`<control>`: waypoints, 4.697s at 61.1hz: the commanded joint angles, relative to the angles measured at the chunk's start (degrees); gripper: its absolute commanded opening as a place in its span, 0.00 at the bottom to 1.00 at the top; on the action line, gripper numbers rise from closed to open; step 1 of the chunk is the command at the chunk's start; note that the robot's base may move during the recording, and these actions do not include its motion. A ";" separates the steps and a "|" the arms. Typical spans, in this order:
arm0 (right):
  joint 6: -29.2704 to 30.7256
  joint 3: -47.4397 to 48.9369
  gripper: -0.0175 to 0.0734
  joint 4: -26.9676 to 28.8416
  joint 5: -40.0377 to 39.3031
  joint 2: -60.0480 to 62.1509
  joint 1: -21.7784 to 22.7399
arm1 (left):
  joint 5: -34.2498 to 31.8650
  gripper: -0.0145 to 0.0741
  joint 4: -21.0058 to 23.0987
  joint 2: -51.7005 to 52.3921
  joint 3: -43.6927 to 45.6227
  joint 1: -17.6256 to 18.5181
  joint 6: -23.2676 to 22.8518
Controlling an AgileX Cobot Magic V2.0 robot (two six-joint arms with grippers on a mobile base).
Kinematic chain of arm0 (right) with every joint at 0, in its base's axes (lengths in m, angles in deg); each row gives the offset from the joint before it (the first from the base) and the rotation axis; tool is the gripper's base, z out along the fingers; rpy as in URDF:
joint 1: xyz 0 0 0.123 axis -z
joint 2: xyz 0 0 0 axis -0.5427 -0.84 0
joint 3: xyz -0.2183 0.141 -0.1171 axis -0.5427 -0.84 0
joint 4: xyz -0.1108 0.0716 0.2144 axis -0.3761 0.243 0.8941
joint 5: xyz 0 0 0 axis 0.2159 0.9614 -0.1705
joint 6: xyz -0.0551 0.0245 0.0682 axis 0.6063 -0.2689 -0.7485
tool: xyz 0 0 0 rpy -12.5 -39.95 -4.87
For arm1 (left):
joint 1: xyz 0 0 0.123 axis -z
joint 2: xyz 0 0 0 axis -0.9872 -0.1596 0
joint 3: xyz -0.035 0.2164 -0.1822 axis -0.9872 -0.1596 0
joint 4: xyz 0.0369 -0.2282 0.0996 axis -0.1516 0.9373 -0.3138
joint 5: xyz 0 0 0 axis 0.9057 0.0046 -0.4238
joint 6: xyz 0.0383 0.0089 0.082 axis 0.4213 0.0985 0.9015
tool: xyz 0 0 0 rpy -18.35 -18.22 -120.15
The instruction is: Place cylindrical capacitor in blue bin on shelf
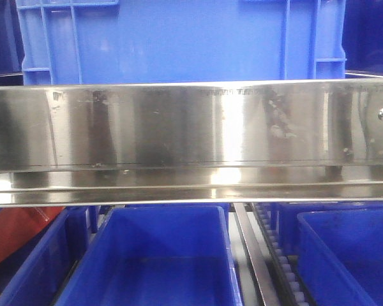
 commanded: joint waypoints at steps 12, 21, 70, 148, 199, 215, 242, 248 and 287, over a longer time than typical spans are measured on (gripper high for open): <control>0.51 0.22 0.01 0.33 1.01 0.16 -0.12 | 5.33 0.04 -0.37 11.56 -5.56 -3.69 -1.71; 0.51 0.22 0.01 0.33 1.14 0.16 -0.12 | 0.91 0.04 -0.37 21.68 -19.25 -6.59 -1.99; 0.51 4.40 0.01 0.33 -3.68 -8.33 -3.94 | -16.64 0.04 1.07 77.97 -70.70 -11.09 -5.19; 3.45 54.24 0.40 0.33 13.14 -71.53 -17.61 | -12.38 0.04 5.08 79.30 -70.70 -11.09 -5.19; 2.02 47.98 0.01 -0.83 14.36 -49.31 -17.50 | -12.38 0.04 5.31 79.30 -70.70 -11.09 -5.19; 2.02 24.75 0.01 -1.60 2.33 -29.93 -17.50 | -12.38 0.04 5.06 79.30 -70.70 -11.09 -5.19; 2.02 -16.07 0.01 -1.60 -16.82 1.20 -17.50 | -12.38 0.04 3.61 79.30 -70.70 -11.09 -5.19; 2.02 -21.64 0.01 -1.60 -20.60 6.03 -17.50 | -12.38 0.04 3.49 79.30 -70.70 -11.09 -5.19; 2.02 -27.44 0.01 -1.22 -25.91 11.34 -17.50 | -12.38 0.04 3.49 79.30 -70.70 -11.09 -5.19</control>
